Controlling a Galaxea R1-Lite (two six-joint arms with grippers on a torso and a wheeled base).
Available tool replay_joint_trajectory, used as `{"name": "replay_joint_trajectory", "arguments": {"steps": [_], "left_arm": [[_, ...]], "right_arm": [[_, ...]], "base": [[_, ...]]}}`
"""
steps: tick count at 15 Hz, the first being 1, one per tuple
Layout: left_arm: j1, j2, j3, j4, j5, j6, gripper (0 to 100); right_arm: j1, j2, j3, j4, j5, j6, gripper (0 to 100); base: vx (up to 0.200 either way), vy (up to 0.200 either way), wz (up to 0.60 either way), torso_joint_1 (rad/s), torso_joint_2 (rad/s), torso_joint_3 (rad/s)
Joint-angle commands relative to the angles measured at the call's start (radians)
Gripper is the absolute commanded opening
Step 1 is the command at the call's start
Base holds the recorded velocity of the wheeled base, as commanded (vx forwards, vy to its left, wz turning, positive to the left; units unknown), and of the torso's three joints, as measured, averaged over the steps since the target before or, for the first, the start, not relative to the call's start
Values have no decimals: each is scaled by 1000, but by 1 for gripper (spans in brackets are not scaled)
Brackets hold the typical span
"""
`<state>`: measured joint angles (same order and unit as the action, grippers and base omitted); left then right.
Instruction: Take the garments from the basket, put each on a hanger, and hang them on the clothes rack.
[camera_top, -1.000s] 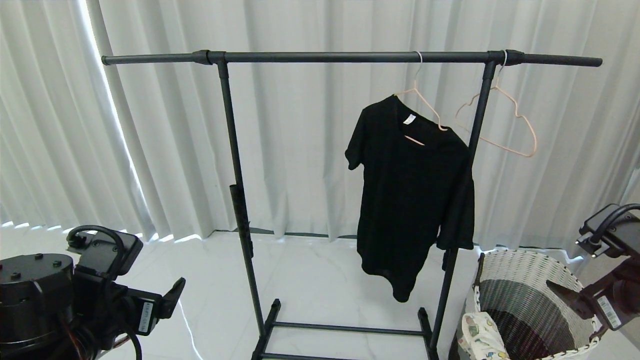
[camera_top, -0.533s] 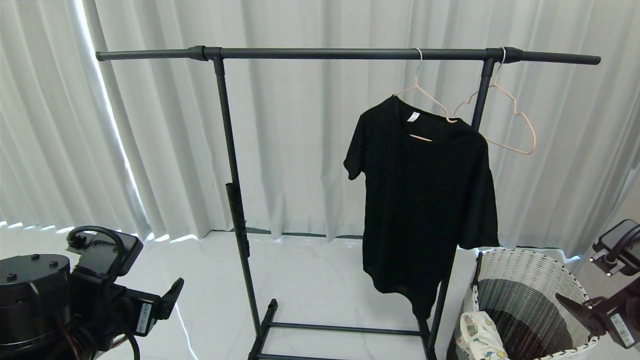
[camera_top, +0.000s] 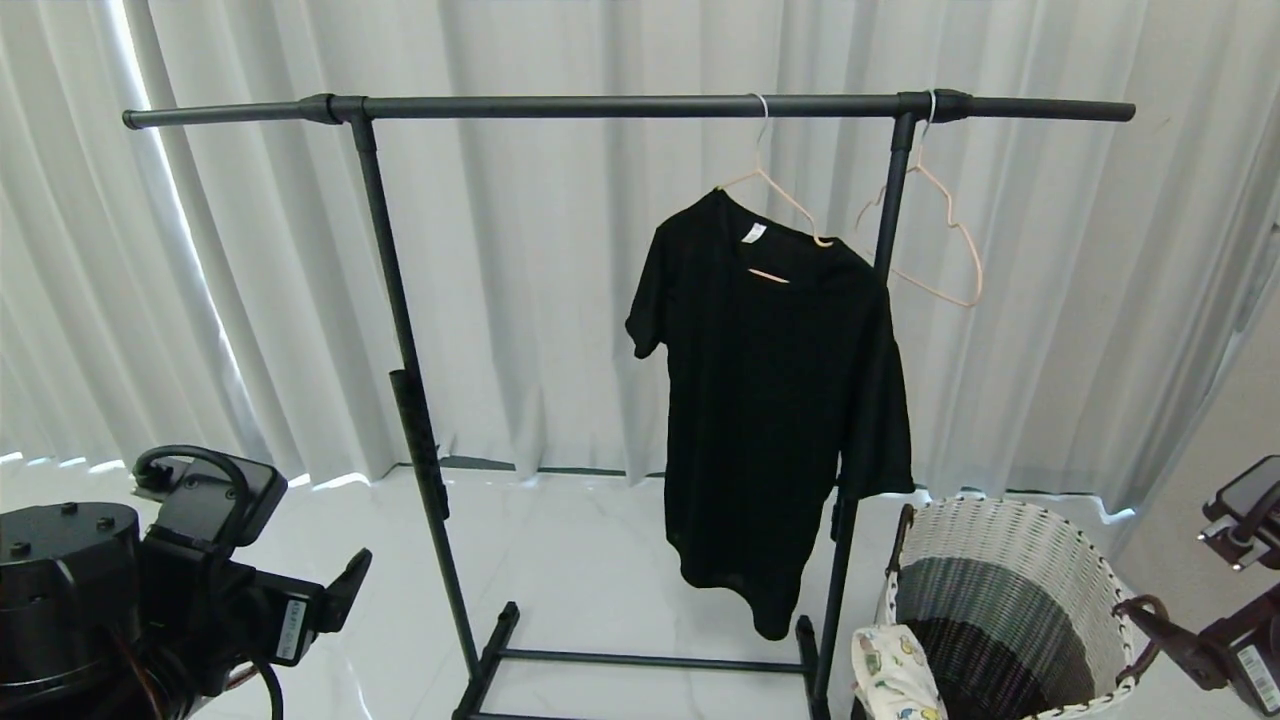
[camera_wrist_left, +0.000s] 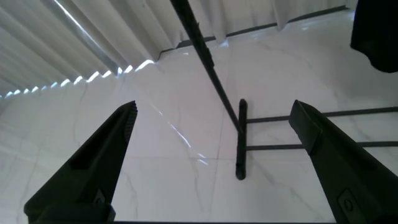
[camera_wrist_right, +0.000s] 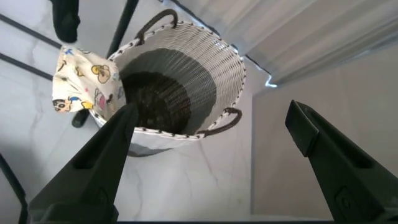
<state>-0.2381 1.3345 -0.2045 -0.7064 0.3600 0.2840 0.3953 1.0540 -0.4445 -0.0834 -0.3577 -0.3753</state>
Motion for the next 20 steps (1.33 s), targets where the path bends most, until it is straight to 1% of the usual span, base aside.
{"name": "replay_joint_trajectory", "arguments": {"steps": [1, 4, 5, 7, 10, 13, 14, 15, 16, 17, 18, 19, 20], "left_arm": [[2, 3, -10, -1, 0, 0, 100], [3, 8, -38, -1, 0, 0, 100], [10, 11, -38, -1, 0, 0, 100], [17, 15, -33, -1, -1, -2, 100], [17, 12, -39, -1, -1, 0, 100], [17, 15, -50, -1, -1, -2, 100], [17, 17, -55, -1, -1, -2, 100], [19, 25, -70, -1, 0, -2, 100], [31, 17, -78, -1, 0, -2, 100], [40, 9, -78, -1, 2, -2, 100], [40, 2, -73, -1, 7, -2, 100], [52, -8, -73, -1, 23, -19, 100], [57, -9, -76, -1, 33, -20, 100]], "right_arm": [[0, 32, 1, -1, 19, 3, 100], [0, 95, 16, -4, 66, 10, 100], [0, 132, 24, -7, 82, 12, 100], [0, 222, 36, -47, 88, 13, 100], [0, 396, 75, -188, 92, 24, 100], [7, 616, 82, -329, 97, 84, 100], [10, 649, 82, -354, 101, 96, 100], [39, 750, 84, -418, 108, 161, 100], [66, 802, 82, -430, 106, 239, 100], [82, 834, 81, -430, 101, 299, 100], [91, 853, 82, -430, 101, 325, 100], [97, 899, 82, -430, 103, 360, 100], [99, 911, 81, -430, 103, 366, 100]], "base": [[200, 200, 0, 2, 2, 7], [200, 200, 0, 2, -1, 4], [200, 0, 0, 7, 7, 2], [0, 0, 0, 0, 0, 0], [0, 0, 0, 0, 0, 0], [0, 0, 0, 0, 0, 0], [0, 0, 0, 0, 0, 0], [0, 0, 0, 0, 0, 0], [0, 0, 0, 0, 0, 0], [0, 0, 0, 0, 0, 0], [0, 0, 0, 0, 0, 0], [0, 0, 0, 0, 0, 0], [0, 0, 0, 0, 0, 0]]}}
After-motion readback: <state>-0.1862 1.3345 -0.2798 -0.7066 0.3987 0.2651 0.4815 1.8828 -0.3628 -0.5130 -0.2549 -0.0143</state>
